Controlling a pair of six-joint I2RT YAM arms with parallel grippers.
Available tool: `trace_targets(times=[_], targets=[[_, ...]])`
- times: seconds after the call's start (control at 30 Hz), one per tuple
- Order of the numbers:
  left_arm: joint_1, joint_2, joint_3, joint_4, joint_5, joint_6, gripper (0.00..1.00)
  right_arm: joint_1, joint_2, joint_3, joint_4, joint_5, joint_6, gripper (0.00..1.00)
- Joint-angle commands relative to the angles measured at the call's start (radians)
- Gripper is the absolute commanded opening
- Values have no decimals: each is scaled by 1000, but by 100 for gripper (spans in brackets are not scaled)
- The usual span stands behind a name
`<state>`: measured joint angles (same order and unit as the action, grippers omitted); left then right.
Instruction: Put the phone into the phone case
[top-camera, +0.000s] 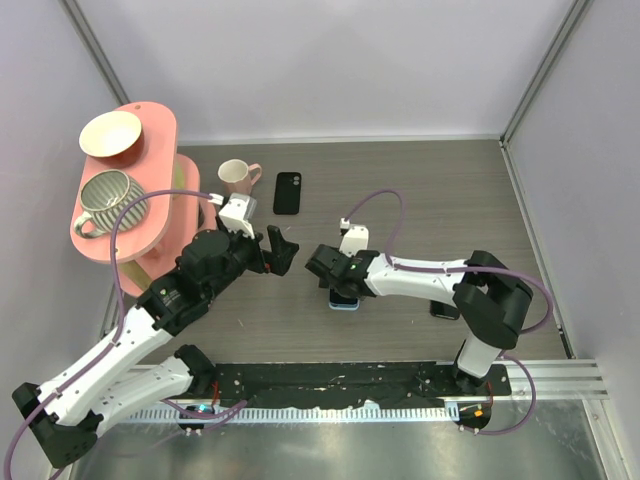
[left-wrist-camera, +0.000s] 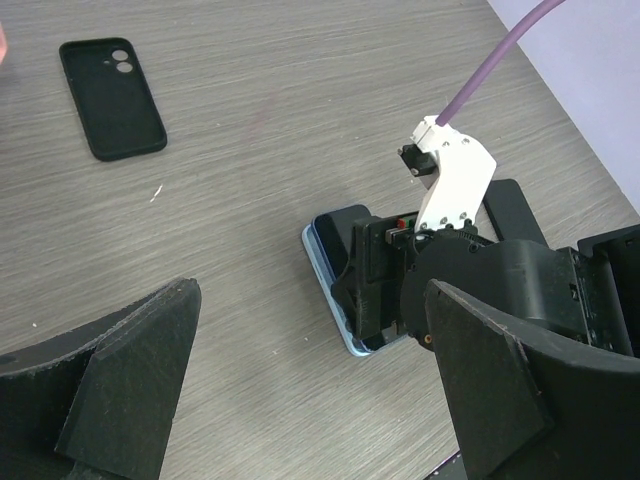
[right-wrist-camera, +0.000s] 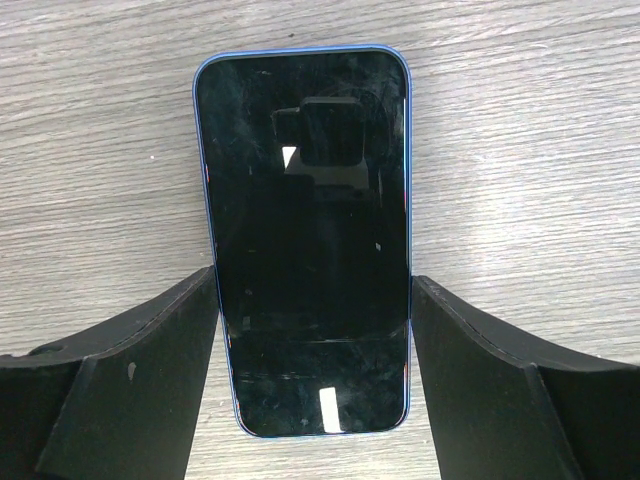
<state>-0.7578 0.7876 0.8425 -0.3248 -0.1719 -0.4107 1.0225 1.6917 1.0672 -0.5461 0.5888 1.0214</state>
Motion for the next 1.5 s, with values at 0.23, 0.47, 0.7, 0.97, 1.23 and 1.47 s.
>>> trace_targets(times=[0.23, 0.47, 0.7, 0.97, 1.23, 1.47], targets=[[0, -17, -5, 66, -14, 12, 100, 13, 11, 13, -3, 118, 29, 51], [0, -18, -5, 66, -14, 12, 100, 13, 28, 20, 6, 114, 23, 52], [0, -16, -6, 70, -9, 12, 100, 22, 49, 23, 17, 101, 25, 59], [-2, -11, -6, 69, -8, 13, 100, 34, 39, 42, 5, 117, 35, 72], [0, -11, -6, 70, -11, 15, 100, 37, 68, 82, -60, 140, 57, 81], [0, -8, -6, 69, -6, 15, 100, 37, 85, 96, -77, 148, 54, 84]])
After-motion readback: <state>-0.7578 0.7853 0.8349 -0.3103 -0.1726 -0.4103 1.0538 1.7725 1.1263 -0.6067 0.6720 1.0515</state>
